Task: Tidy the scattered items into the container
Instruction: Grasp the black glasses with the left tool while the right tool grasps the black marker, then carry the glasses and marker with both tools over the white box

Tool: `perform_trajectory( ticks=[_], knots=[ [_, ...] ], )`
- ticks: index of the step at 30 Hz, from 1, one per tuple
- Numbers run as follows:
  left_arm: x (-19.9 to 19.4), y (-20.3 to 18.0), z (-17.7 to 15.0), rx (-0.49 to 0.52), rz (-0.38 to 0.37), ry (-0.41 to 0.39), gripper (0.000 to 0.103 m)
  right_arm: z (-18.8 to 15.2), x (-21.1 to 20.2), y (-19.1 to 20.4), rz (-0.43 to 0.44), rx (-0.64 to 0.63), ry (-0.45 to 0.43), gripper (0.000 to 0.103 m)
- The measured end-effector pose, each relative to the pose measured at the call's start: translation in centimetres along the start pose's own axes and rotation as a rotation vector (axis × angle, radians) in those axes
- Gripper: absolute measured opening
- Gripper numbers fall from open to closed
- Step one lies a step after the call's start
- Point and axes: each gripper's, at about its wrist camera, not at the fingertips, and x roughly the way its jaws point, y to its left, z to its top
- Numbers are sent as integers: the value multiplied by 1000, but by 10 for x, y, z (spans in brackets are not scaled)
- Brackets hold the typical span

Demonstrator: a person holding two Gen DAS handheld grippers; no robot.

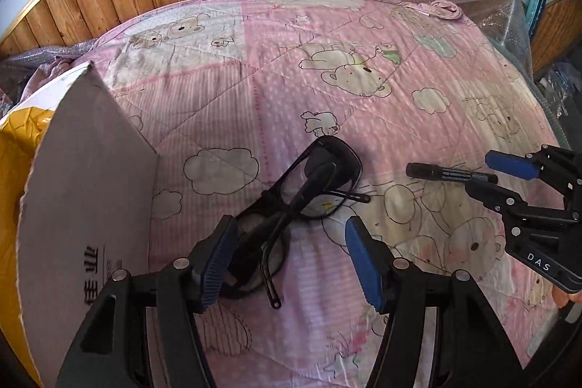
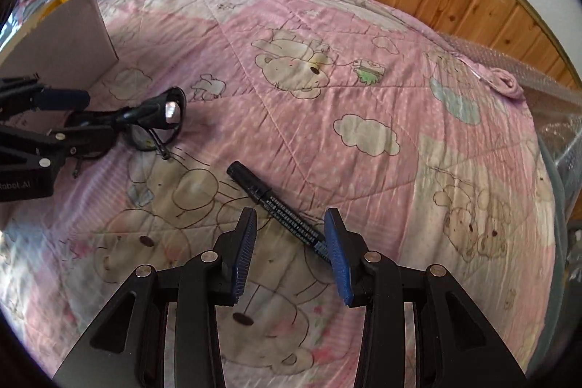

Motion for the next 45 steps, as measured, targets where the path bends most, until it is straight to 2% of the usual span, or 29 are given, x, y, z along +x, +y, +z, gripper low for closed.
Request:
perform_trajectory(
  ticks=[2, 4, 5, 6, 7, 8, 10, 13, 15, 20, 25, 31, 45],
  knots=[
    [16, 0, 4, 9, -1, 20, 63, -1, 16, -6, 14, 17, 21, 40],
    [30, 0, 7, 4, -5, 39, 62, -2, 24, -16, 73, 79, 20, 37],
    [33, 0, 8, 6, -4, 35, 59, -1, 24, -21, 104, 109, 21, 23],
    [34, 0, 9, 9, -16, 21, 51, 0, 22, -23, 125, 134, 27, 14],
    [33, -1, 10, 17, -13, 14, 34, 1, 18, -26, 146, 161, 26, 14],
    [31, -2, 10, 22, -13, 13, 26, 1, 14, -29, 182, 198, 17, 14],
    [23, -4, 9, 17, -32, 5, 19, 0, 2, -32, 251, 273, 1, 14],
    [8, -6, 1, 5, -50, -7, 17, -7, -14, -30, 332, 366, -10, 14],
    [-3, -8, -6, -8, -62, -14, 16, -14, -25, -22, 346, 388, -11, 14],
    [-24, -14, -29, -40, -96, 8, 15, -34, -44, 2, 344, 423, -9, 14],
    [-48, -19, -56, -58, -78, -6, 14, -49, -60, 22, 346, 439, -20, 14],
    [-69, -20, -83, -83, -100, -3, 14, -71, -77, 43, 358, 461, -16, 14],
    [-107, -21, -124, -114, -137, -21, 14, -110, -103, 78, 374, 502, -10, 14]
  ],
)
